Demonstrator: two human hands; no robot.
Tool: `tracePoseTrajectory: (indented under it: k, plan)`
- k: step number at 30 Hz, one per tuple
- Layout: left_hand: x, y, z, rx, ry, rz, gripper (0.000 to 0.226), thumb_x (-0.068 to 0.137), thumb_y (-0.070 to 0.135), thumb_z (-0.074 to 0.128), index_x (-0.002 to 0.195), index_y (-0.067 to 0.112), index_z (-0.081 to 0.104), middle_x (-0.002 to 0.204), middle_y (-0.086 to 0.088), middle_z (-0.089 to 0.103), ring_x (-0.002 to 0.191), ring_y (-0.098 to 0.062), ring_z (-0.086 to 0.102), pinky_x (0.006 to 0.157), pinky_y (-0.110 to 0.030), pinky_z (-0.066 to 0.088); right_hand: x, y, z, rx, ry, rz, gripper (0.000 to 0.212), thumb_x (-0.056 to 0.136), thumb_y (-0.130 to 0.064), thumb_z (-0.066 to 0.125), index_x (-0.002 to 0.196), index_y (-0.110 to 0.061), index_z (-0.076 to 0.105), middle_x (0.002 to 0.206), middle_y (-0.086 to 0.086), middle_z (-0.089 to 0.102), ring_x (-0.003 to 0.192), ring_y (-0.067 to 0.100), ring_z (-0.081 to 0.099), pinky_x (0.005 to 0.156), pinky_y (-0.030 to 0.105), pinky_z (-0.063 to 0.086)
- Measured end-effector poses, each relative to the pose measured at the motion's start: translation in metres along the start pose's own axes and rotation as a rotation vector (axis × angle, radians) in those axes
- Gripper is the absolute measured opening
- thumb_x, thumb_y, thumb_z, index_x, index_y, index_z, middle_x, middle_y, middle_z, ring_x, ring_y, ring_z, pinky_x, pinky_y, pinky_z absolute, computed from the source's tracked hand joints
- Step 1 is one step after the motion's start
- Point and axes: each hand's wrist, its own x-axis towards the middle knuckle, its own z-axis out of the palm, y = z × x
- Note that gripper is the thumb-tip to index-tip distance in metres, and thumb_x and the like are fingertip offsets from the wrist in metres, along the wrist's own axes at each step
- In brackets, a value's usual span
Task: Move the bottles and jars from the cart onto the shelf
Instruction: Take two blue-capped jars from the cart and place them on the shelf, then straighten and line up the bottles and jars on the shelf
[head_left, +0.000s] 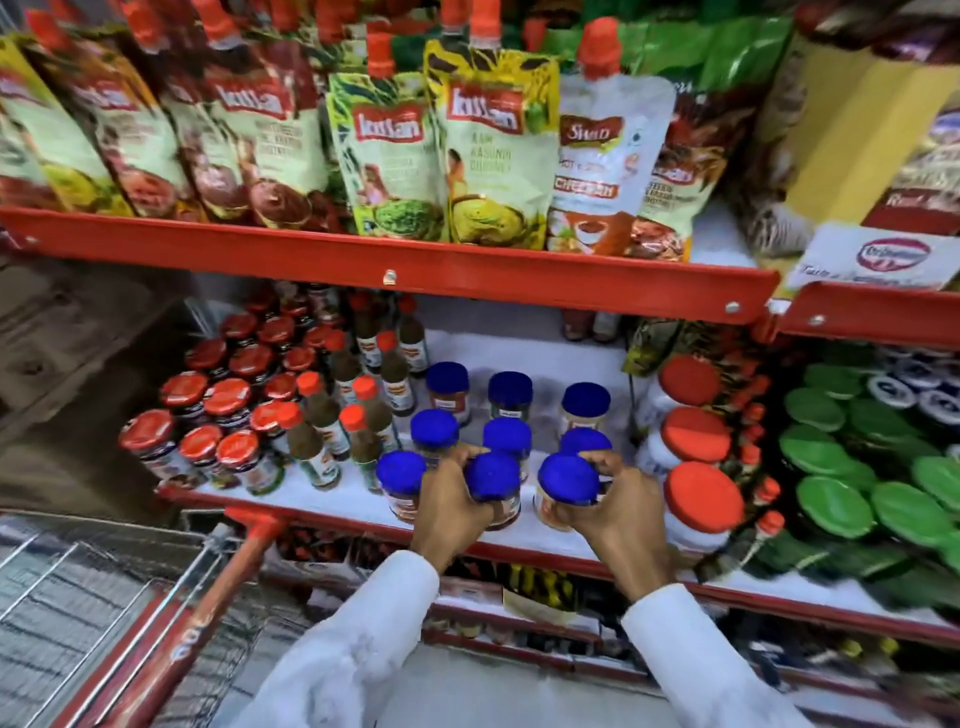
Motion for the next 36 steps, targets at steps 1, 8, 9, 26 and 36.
tracePoseTrajectory:
  k: [1,8,9,26,36]
  plan:
    - [0.001,-0.001,0.005,0.007,0.009,0.0,0.053,0.061,0.004,0.082,0.107,0.019,0.06,0.097,0.005,0.068,0.088,-0.013,0.065,0.074,-0.014,0.05,0.002,0.005,0.003,-0.004,0.005,0.015,0.052,0.051,-0.024,0.091,0.099,-0.018,0.072,0.091,0.006,0.078,0.071,0.015,0.062,0.068,0.023,0.044]
    - [0.006,-0.005,0.019,0.035,0.016,0.014,0.046,0.065,0.003,0.076,0.102,0.024,0.059,0.086,0.007,0.065,0.079,-0.014,0.063,0.071,-0.02,0.048,0.005,0.019,0.024,-0.033,0.005,0.09,0.043,0.054,-0.019,0.088,0.092,-0.021,0.068,0.094,0.01,0.072,0.069,0.018,0.056,0.067,0.021,0.039]
    - [0.007,-0.006,0.019,0.033,0.014,0.017,0.045,0.066,0.003,0.076,0.101,0.025,0.059,0.086,0.008,0.065,0.079,-0.014,0.062,0.07,-0.019,0.047,0.004,0.019,0.026,-0.035,0.009,0.085,0.043,0.054,-0.018,0.088,0.091,-0.022,0.067,0.094,0.01,0.072,0.069,0.017,0.055,0.067,0.021,0.039]
    - [-0.017,-0.045,-0.097,-0.111,0.344,0.038,0.028,0.074,0.002,0.067,0.085,0.027,0.069,0.079,0.013,0.074,0.07,-0.001,0.068,0.057,-0.011,0.052,-0.023,-0.07,0.076,-0.011,-0.003,-0.189,0.036,0.075,-0.019,0.077,0.108,-0.026,0.066,0.111,-0.004,0.066,0.101,0.017,0.062,0.089,0.033,0.053]
    - [0.01,-0.103,-0.185,-0.06,0.49,-0.06,0.029,0.076,0.015,0.077,0.1,0.016,0.061,0.086,-0.001,0.069,0.082,-0.02,0.066,0.075,-0.03,0.052,-0.006,-0.136,0.175,0.086,-0.157,-0.136,0.042,0.077,-0.017,0.078,0.116,-0.012,0.064,0.11,0.006,0.071,0.095,0.019,0.066,0.087,0.041,0.058]
